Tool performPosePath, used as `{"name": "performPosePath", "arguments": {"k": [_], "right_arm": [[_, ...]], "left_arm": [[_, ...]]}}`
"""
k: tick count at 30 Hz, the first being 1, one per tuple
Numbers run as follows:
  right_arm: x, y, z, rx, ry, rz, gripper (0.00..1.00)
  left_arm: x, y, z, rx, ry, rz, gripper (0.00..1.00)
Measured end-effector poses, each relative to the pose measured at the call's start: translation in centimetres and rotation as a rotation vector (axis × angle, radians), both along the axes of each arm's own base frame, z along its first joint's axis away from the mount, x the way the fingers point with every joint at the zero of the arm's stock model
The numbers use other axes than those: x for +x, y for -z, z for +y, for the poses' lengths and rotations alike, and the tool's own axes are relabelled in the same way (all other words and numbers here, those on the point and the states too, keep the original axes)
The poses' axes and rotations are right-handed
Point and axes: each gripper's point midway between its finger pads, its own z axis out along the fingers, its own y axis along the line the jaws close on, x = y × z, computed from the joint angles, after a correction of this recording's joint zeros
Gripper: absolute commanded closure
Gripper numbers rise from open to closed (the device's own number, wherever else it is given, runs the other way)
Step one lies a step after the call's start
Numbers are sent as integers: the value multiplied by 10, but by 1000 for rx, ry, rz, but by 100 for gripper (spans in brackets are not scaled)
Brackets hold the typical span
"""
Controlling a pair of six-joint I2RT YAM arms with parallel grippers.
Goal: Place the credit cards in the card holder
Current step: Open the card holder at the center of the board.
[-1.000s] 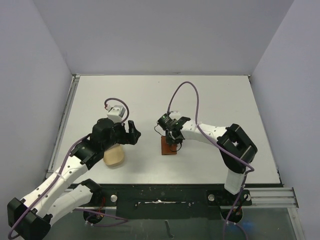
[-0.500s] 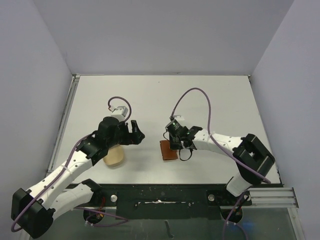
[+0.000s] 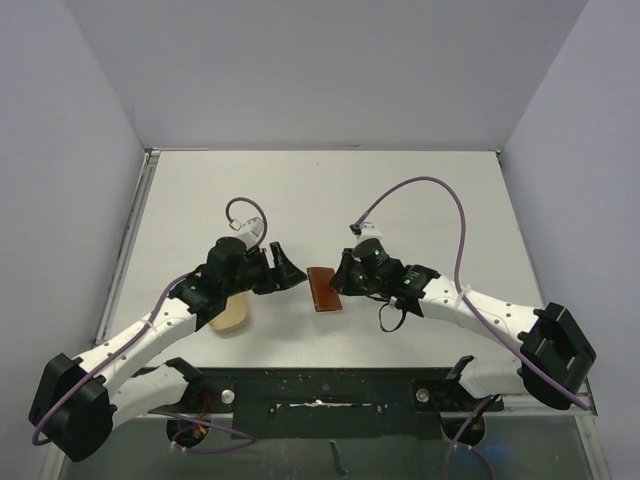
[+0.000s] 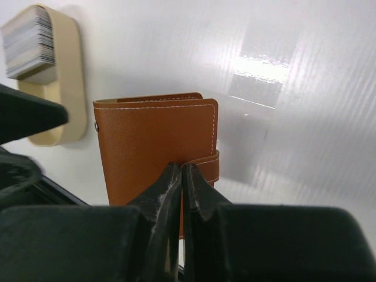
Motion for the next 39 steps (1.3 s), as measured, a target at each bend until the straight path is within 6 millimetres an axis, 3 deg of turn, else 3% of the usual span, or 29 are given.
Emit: {"name": "performPosePath", "arguments": {"k": [4, 11, 20, 22, 23, 28, 39], "right_arm": [[-1, -18, 10, 65, -15, -35, 100], [-2, -24, 16, 93, -28, -45, 100], [-4, -25, 18, 101, -37, -45, 100], [-5, -24, 18, 99, -39, -42, 100], [-5, -23, 18, 97, -40, -41, 100], [-6, -17, 15, 83, -36, -37, 100], [-14, 27, -14, -5, 4, 14, 100]], "left_arm": [[-2, 10, -8, -31, 12, 56, 36], [-1, 18, -19, -57, 38, 99, 45], [-1, 15, -27, -95, 62, 106, 79], [-1, 15, -29, -103, 68, 106, 97], [-1, 15, -29, -108, 71, 107, 100], [-1, 19, -31, -102, 83, 114, 100], [-3, 43, -31, -54, 103, 161, 100]]}}
